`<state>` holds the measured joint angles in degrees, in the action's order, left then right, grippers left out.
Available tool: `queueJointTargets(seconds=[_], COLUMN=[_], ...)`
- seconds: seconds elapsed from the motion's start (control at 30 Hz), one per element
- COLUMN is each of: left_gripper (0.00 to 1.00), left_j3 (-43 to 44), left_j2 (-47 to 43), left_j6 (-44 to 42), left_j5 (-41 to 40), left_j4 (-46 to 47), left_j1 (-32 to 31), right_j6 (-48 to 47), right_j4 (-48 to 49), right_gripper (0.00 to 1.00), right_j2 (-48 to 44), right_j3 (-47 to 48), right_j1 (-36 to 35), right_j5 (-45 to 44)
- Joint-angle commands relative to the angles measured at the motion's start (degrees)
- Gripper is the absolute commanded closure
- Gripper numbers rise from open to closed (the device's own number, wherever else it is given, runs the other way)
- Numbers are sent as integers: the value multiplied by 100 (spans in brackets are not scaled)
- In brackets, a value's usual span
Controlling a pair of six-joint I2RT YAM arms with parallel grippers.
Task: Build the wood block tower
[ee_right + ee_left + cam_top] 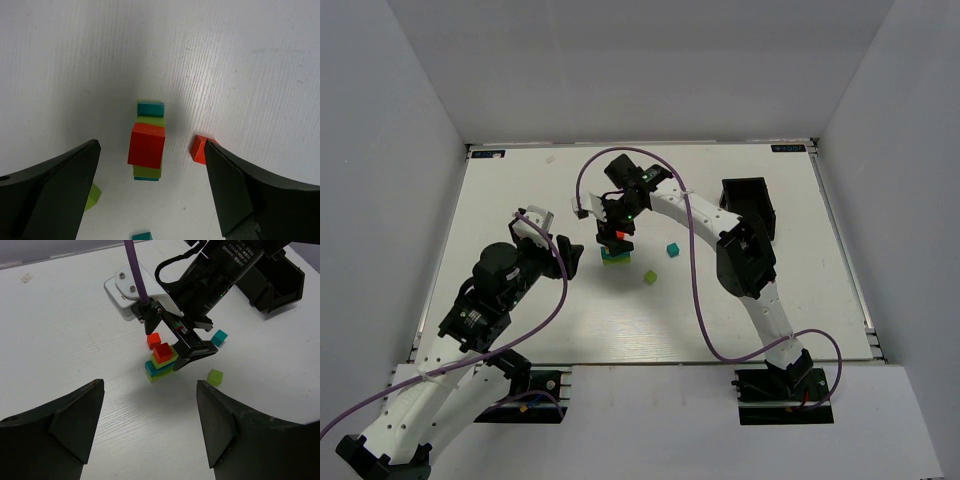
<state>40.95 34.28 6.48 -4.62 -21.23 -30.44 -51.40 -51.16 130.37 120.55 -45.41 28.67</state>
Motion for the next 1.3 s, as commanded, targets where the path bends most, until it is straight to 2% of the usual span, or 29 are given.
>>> queueJointTargets(seconds=[0.0,0.2,0.33,0.53,0.63,0.67,0.73,0.77,0.8,0.83,0.87,0.9,0.93,0.97,1.0,1.03,1.07,1.1,1.13,1.2,1.23,1.27], left_gripper=[16,16,16,16,16,16,16,23,31,44,79,91,98,100,100,95,82,58,49,32,30,30], left_j3=[-8,-8,-8,-8,-8,-8,-8,-8,-8,-8,-60,-61,-61,-61,-61,-61,-61,-61,-61,-61,-61,-61], left_j2=[-53,-53,-106,-53,-53,-53,-53,-53,-53,-53,-53,-53,-53,-1,-1,-1,-1,-1,60,61,113,114], left_j6=[29,29,29,29,29,29,29,29,29,29,29,29,29,29,-24,-24,-24,-24,-24,-24,-24,-24], left_j5=[32,-30,-30,-83,-135,-135,-135,-135,-83,-83,-22,-21,31,32,32,32,32,32,32,32,32,32], left_j4=[23,23,23,23,23,23,23,23,23,23,75,76,76,76,76,76,76,76,76,76,76,76], left_j1=[29,29,29,29,29,29,29,29,29,29,29,29,29,29,29,29,29,29,29,29,29,29], right_j6=[42,147,130,42,173,209,105,69,-27,-507,-686,-818,-1385,-1538,-1853,-1978,-2093,-2311,-2487,-2664,-2700,-2718], right_j4=[88,167,667,1168,1660,1809,2145,2136,2040,1944,1838,1750,1662,1575,1521,1469,1451,1442,1468,1451,1468,1486], right_gripper=[10,10,10,10,10,10,10,10,19,26,34,70,85,92,94,94,92,88,72,59,50,47], right_j2=[-73,-572,-1459,-2295,-2515,-2568,-2517,-2481,-2455,-2428,-2367,-2358,-2306,-2262,-2261,-2270,-2287,-2348,-2358,-2358,-2332,-2305], right_j3=[12,-260,-1390,-2325,-2834,-3157,-3327,-3510,-3556,-3600,-3696,-3801,-3837,-3846,-3864,-3899,-3934,-4056,-4101,-4171,-4189,-4189], right_j1=[-12,84,435,752,893,919,1112,1165,1348,1411,1455,1543,1587,1640,1666,1702,1711,1719,1746,1746,1720,1737], right_j5=[86,-132,-256,-142,-396,-849,-1011,-960,-872,-645,-469,-424,-284,-239,-73,-28,-2,33,69,69,69,86])
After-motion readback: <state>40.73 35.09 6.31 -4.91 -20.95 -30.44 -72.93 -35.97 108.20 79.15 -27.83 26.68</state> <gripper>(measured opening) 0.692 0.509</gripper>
